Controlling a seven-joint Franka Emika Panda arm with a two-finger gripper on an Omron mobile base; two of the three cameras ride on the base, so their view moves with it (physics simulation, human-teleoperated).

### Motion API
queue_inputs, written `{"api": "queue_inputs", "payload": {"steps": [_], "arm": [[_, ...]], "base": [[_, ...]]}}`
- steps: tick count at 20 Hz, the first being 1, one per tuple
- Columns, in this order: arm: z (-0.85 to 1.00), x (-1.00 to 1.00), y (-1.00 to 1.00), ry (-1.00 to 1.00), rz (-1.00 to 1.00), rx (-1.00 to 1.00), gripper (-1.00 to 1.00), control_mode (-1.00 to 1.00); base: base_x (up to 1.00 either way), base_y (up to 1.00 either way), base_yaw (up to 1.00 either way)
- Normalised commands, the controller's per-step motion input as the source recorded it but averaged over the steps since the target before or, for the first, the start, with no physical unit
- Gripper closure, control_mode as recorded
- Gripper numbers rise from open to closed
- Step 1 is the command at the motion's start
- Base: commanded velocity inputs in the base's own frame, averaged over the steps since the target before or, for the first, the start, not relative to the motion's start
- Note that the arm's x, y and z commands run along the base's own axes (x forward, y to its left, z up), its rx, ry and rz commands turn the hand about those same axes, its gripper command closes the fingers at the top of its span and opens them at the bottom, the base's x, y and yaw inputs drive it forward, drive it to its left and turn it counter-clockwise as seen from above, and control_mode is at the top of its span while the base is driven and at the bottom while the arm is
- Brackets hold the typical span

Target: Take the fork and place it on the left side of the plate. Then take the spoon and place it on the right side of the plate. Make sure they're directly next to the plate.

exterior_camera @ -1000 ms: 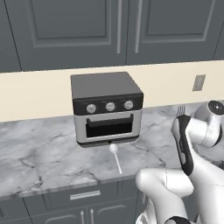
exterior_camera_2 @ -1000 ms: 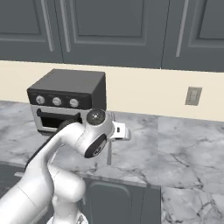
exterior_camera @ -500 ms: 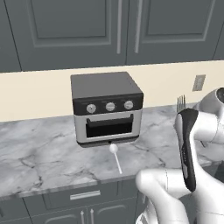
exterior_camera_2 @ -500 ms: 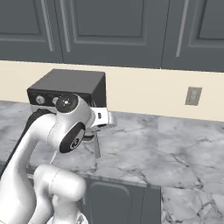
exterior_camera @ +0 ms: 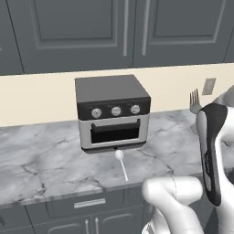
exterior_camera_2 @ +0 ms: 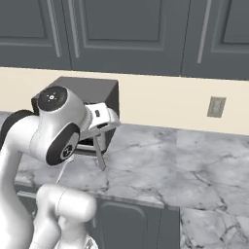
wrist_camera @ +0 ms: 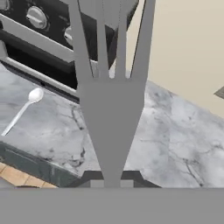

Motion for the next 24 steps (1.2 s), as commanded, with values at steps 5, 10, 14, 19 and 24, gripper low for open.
{"api": "queue_inputs", "payload": {"steps": [5,10,14,19,24], "arm": [[0.0,0.0,0.0,0.0,0.0,0.0,1.0,1.0],[0.0,0.0,0.0,0.0,0.0,0.0,1.0,1.0],[0.0,0.0,0.0,0.0,0.0,0.0,1.0,1.0],[0.0,0.0,0.0,0.0,0.0,0.0,1.0,1.0],[0.0,0.0,0.0,0.0,0.0,0.0,1.0,1.0]], "base": [[-0.52,0.45,0.3],[-0.66,0.4,0.33],[-0.41,0.46,0.4],[-0.06,0.54,0.61],[0.0,0.54,0.71]]}}
